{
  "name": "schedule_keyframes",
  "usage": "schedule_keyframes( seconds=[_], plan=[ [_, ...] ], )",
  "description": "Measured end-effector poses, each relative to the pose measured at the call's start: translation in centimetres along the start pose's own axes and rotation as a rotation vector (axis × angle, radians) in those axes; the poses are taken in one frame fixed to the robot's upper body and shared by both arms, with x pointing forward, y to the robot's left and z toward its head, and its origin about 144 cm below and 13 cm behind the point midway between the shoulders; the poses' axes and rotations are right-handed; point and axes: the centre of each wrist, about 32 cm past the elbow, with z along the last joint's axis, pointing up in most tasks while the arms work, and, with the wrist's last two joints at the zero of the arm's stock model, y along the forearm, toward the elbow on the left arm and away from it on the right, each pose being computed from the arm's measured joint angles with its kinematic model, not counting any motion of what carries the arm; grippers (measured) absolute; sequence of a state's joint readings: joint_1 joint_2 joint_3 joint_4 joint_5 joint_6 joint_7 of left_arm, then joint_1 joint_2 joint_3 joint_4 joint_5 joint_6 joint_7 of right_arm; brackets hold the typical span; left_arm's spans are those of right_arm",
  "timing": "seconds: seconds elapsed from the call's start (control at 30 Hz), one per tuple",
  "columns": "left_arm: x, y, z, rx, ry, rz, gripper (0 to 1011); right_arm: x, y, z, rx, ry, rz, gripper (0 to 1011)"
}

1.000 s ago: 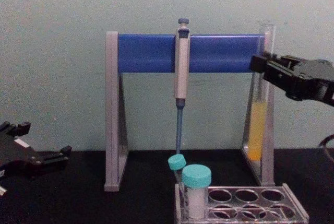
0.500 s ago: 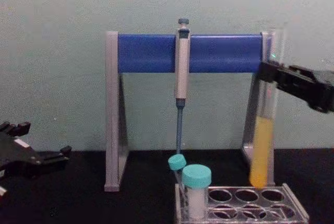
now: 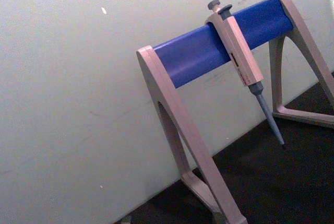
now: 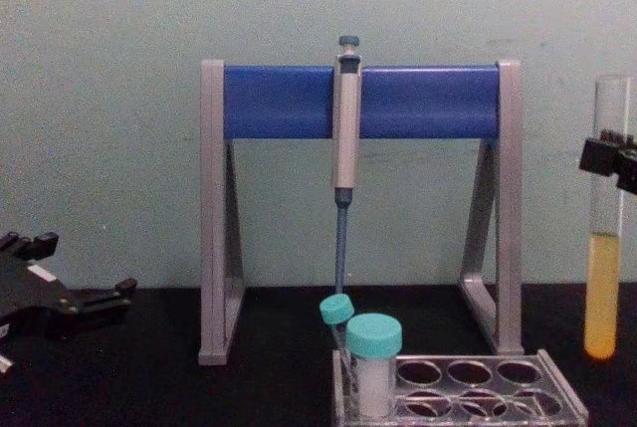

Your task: Pick up the test tube from the test tube rack, shake it, then place it back into the test tube rack.

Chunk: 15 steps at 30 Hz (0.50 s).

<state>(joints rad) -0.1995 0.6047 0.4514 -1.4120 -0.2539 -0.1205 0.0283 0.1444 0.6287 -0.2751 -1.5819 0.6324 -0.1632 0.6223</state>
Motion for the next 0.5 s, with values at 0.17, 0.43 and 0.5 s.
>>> schedule_keyframes(
  seconds=[0.17,0.43,0.5],
  plan=[
    [0.0,0.0,0.0,0.000,0.000,0.000,1001,0.8,1.0,-0.2,-0.014,-0.051,-0.041,220],
    [0.0,0.0,0.0,0.000,0.000,0.000,1001,1.8,4.0,-1.0,0.005,-0.068,-0.042,220],
    [0.0,0.0,0.0,0.000,0.000,0.000,1001,1.8,4.7,-1.2,0.017,-0.064,-0.032,220]
  ],
)
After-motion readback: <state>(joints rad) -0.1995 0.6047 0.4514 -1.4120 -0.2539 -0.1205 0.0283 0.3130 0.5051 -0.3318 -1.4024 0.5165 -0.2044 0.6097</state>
